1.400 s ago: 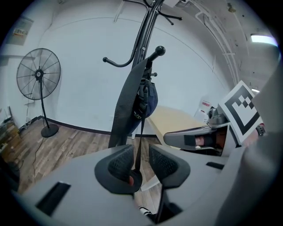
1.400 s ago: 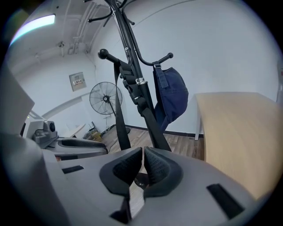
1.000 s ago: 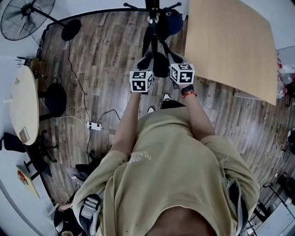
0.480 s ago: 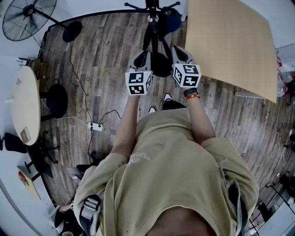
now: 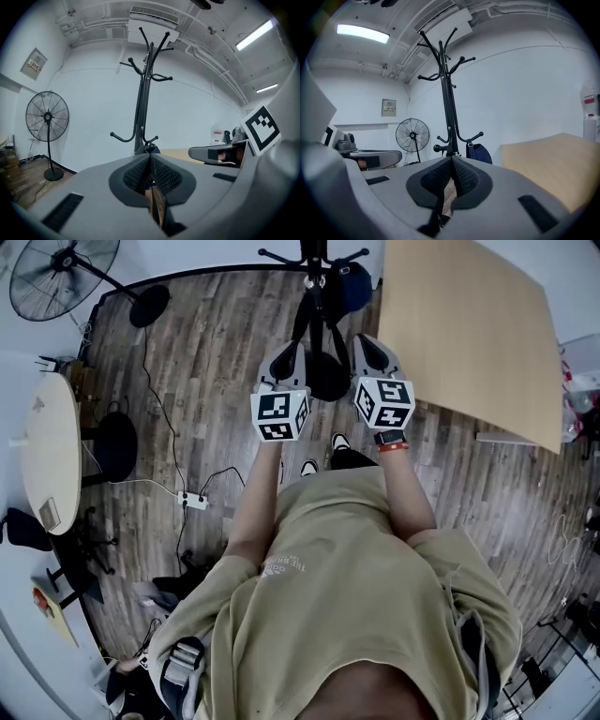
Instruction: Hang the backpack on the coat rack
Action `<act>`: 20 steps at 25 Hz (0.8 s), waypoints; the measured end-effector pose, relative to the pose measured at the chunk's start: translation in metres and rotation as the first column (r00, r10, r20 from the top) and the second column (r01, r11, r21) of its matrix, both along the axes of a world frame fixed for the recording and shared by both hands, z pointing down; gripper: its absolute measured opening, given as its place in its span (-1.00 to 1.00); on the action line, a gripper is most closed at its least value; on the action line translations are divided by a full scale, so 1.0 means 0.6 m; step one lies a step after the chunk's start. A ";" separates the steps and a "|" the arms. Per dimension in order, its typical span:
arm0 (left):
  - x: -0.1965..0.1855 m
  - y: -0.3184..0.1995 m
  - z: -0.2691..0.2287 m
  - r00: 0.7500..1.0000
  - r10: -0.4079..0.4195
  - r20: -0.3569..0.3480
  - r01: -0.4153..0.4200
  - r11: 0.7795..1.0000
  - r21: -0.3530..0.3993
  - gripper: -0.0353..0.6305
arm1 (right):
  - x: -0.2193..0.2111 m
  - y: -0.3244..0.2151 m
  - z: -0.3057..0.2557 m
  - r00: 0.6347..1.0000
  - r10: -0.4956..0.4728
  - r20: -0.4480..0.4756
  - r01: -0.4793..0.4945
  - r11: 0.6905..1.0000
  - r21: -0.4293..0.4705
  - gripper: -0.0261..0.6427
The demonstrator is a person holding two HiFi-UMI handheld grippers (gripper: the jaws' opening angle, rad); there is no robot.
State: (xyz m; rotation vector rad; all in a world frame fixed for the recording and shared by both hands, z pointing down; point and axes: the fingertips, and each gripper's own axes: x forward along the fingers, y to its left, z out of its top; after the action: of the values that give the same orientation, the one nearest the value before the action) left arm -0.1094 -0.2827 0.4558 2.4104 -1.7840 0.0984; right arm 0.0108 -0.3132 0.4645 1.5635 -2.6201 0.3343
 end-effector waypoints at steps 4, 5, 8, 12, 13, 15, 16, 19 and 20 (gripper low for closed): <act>0.006 0.004 -0.008 1.000 0.010 0.012 -0.010 1.000 0.006 -0.82 | 0.000 0.004 -0.006 1.000 0.002 -0.001 -0.002 1.000 0.005 -0.88; 0.007 0.005 -0.010 1.000 0.010 0.010 -0.010 1.000 0.006 -0.82 | 0.000 0.005 -0.007 1.000 0.003 0.000 -0.003 1.000 0.005 -0.88; 0.009 0.005 -0.015 1.000 0.014 0.005 -0.014 1.000 0.006 -0.82 | 0.002 0.004 -0.013 1.000 0.006 0.000 -0.006 1.000 0.007 -0.88; 0.014 0.006 -0.017 1.000 0.018 0.002 -0.018 1.000 0.006 -0.82 | 0.012 0.002 -0.017 1.000 0.016 0.009 -0.016 1.000 0.007 -0.88; 0.013 0.005 -0.015 1.000 0.017 0.002 -0.017 1.000 0.004 -0.82 | 0.013 0.000 -0.015 1.000 0.018 0.012 -0.018 1.000 0.005 -0.88; 0.009 0.001 -0.009 1.000 0.015 0.002 -0.015 1.000 -0.003 -0.82 | 0.013 -0.007 -0.011 1.000 0.022 0.015 -0.022 1.000 0.002 -0.88; 0.007 -0.002 -0.006 1.000 0.014 0.002 -0.014 1.000 -0.008 -0.82 | 0.013 -0.011 -0.009 1.000 0.023 0.015 -0.023 1.000 0.000 -0.88; 0.003 -0.009 0.004 1.000 0.006 0.006 -0.006 1.000 -0.023 -0.82 | 0.015 -0.023 -0.001 1.000 0.023 0.015 -0.022 1.000 -0.010 -0.88; 0.001 -0.013 0.007 1.000 0.002 0.005 -0.002 1.000 -0.028 -0.82 | 0.015 -0.028 0.003 1.000 0.022 0.014 -0.021 1.000 -0.015 -0.88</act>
State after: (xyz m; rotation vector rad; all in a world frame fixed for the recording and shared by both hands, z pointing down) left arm -0.1089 -0.2907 0.4601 2.3947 -1.7706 0.1294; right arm 0.0201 -0.3298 0.4664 1.5916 -2.6069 0.3669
